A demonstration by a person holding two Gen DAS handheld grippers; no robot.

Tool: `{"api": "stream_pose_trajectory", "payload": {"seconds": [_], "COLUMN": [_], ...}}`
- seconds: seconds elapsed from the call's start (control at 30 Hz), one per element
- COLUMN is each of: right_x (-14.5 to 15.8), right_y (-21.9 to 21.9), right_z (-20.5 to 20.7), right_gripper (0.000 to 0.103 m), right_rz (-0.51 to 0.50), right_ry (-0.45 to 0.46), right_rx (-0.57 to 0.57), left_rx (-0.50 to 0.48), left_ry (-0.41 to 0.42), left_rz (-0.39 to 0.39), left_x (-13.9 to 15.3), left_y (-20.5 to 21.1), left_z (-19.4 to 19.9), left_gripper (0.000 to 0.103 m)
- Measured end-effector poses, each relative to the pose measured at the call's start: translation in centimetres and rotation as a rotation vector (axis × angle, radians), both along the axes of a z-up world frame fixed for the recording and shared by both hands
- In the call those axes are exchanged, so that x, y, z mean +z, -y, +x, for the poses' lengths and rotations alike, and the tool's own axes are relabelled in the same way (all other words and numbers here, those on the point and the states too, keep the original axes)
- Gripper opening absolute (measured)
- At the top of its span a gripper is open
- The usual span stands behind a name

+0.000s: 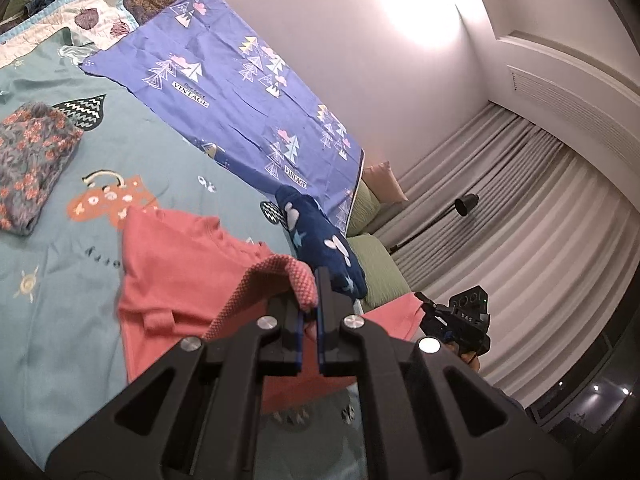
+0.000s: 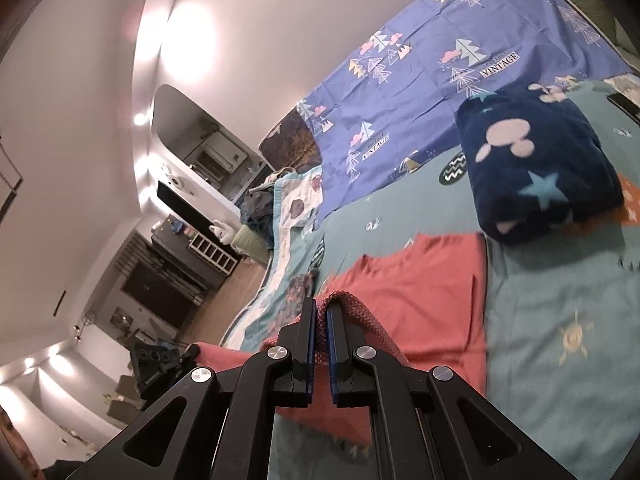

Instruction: Fold small clothes

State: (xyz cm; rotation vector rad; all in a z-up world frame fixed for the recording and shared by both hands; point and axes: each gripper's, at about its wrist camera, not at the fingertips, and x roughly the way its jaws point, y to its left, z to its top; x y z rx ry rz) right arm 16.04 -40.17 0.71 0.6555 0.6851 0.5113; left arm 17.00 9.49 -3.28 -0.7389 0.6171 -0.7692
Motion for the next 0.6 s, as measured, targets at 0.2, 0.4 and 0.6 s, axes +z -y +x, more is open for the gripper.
{"api": "stream_pose_trajectory", "payload": {"seconds": [0.2, 0.4, 0.6], "right_x": [-0.3, -0.9, -2.9], "right_y": [0.5, 0.5, 0.9], "right_z": [4.6, 8.7, 13.2], "right_gripper": [0.004, 0.004, 0.004], "right_rz": [0.001, -0.044, -0.065], "right_ry": [-0.02, -0.032, -0.079], "right_rx": [-0.007, -0.022, -0.041], "left_rx": [0.014, 0.023, 0.034], "left_ry": [-0.032, -0.05, -0.117], "left_rz": [-0.007, 0.018, 0.013], "left_x": [-0.5, -1.3, -3.7], "left_y": [0.3, 0.8, 1.2], "left_z": [3.9, 7.7, 12.2], "left_gripper": [0.005, 0.005, 0.005]}}
